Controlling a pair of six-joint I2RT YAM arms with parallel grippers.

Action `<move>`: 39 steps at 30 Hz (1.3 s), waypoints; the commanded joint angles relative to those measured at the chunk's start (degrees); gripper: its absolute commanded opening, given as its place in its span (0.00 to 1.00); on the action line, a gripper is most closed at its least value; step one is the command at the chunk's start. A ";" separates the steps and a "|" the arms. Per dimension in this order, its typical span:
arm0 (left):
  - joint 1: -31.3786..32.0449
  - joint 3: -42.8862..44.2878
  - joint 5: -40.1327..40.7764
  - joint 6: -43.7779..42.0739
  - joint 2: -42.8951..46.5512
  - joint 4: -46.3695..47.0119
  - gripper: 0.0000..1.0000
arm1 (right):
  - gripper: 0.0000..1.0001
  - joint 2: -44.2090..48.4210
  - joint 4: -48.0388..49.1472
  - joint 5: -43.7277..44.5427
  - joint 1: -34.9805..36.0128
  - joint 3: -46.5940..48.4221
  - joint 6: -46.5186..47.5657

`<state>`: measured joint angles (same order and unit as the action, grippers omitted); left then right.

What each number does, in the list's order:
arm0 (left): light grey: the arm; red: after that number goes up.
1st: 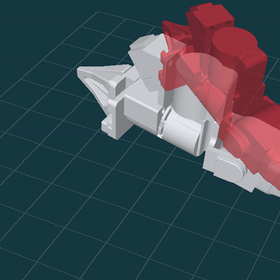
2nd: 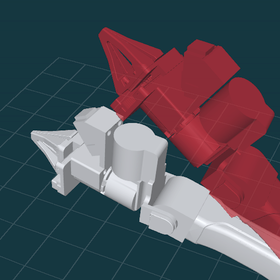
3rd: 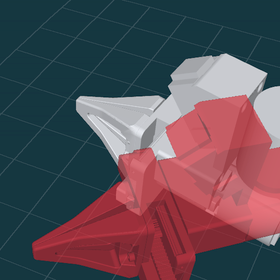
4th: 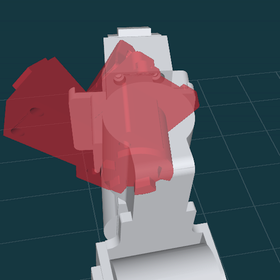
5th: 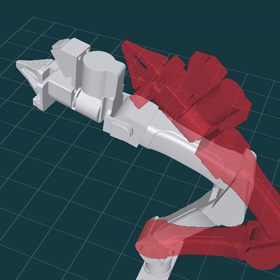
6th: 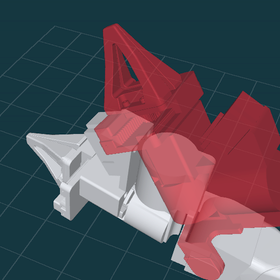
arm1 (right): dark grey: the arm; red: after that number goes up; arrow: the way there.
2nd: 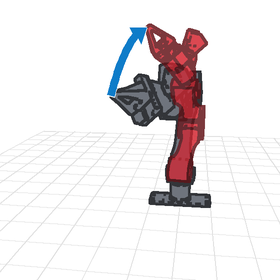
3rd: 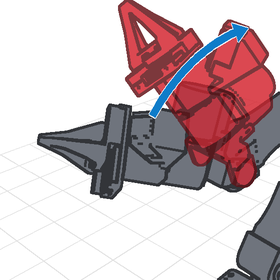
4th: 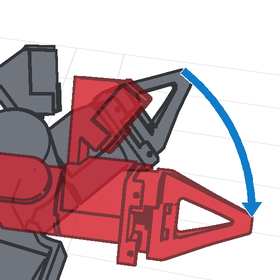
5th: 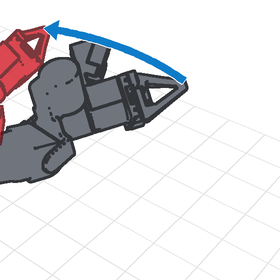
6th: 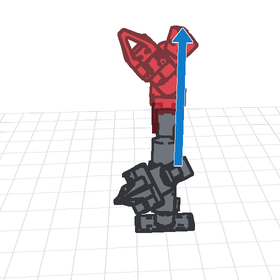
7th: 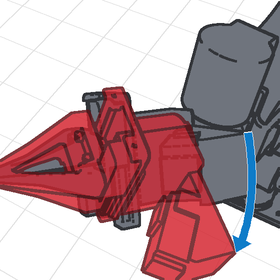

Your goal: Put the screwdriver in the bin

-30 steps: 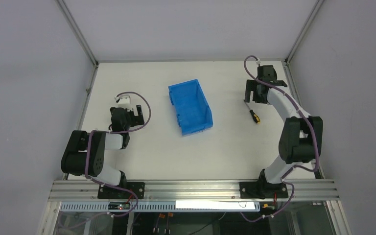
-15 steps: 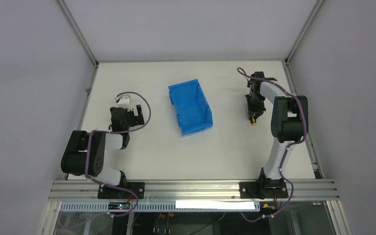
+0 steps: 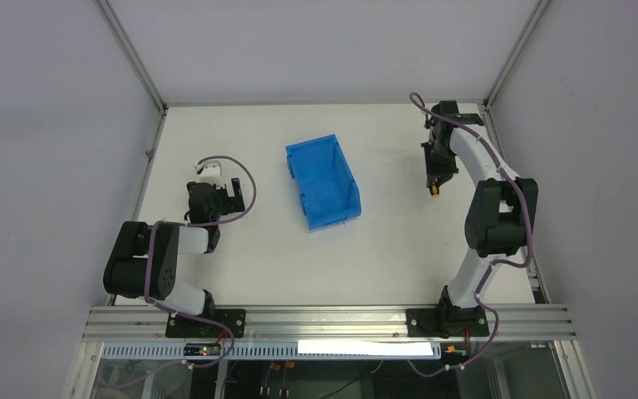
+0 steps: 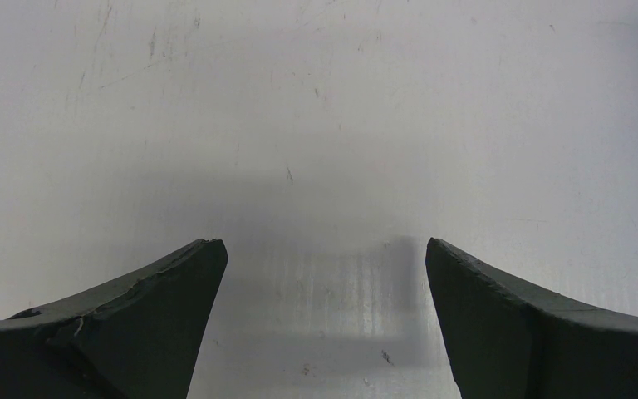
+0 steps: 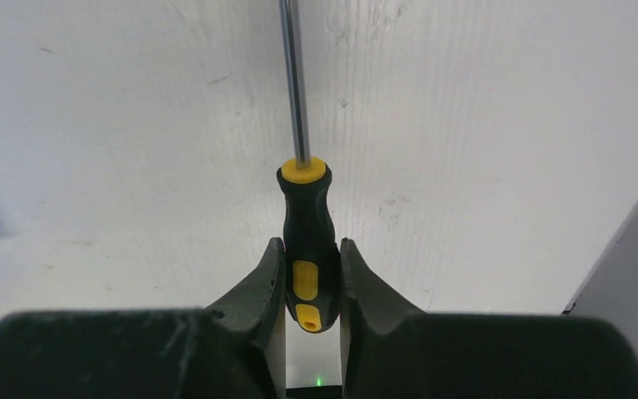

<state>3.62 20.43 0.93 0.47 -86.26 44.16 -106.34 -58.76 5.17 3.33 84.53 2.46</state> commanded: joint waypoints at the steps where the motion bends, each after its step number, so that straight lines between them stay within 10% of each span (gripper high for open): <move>1: -0.80 1.28 -1.19 0.24 -0.07 2.33 1.00 | 0.00 9.10 -8.61 0.99 2.72 10.62 -2.35; 20: -0.79 1.28 -1.17 0.28 -0.14 2.33 1.00 | 0.00 -1.75 -13.00 1.77 36.02 47.77 -17.79; 39: -0.80 1.28 -1.15 0.26 -0.09 2.33 1.00 | 0.00 -12.59 6.24 2.04 40.85 21.49 -23.88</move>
<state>3.62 20.43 0.93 0.47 -86.26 44.16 -119.35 -58.65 5.78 44.18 108.20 -19.25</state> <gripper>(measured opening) 0.996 0.232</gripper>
